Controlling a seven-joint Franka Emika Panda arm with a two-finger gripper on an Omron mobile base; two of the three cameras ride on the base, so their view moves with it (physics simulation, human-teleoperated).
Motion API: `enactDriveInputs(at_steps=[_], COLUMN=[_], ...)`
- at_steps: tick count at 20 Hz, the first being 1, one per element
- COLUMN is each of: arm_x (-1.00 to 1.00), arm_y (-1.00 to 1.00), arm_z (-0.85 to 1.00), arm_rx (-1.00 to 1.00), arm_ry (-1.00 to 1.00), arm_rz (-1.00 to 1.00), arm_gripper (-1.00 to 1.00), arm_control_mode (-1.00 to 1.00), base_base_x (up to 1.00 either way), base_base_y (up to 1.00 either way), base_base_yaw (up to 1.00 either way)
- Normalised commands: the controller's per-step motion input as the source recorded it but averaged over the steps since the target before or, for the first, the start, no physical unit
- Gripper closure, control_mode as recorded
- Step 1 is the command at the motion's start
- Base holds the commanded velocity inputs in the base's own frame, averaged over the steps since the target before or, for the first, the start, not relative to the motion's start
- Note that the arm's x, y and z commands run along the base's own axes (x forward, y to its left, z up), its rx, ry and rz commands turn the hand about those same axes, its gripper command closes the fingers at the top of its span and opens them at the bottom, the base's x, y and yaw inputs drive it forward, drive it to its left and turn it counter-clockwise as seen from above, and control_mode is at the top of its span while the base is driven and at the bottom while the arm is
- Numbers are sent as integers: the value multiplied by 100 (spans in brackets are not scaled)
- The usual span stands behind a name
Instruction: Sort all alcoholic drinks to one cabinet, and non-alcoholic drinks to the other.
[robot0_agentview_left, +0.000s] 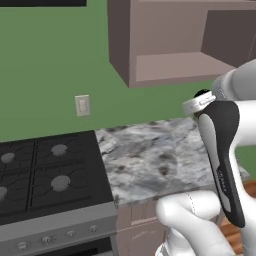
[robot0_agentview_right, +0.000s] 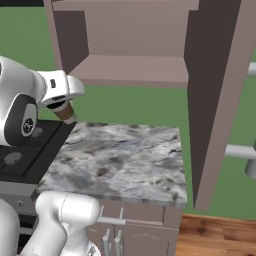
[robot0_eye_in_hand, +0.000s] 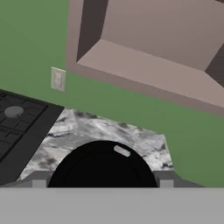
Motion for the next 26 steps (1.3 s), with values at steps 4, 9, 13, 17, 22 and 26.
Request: enactDriveInputs(at_steps=[4, 9, 13, 17, 22, 26], arm_x=[-1, 0, 0, 0, 0, 0], arm_y=[-11, -14, -13, -14, -17, -17], arm_z=[25, 26, 22, 19, 18, 13], arm_rx=[0, 0, 0, 0, 0, 0], arm_ry=[-4, -3, 0, -3, -7, -11], arm_rz=[-2, -2, -3, -2, -2, -6], arm_gripper=[100, 100, 100, 100, 100, 100], arm_control_mode=[-100, -100, -100, -100, -100, -100], base_base_x=[0, 0, 0, 0, 0, 0], base_base_y=[0, 0, 0, 0, 0, 0], base_base_yaw=[0, 0, 0, 0, 0, 0])
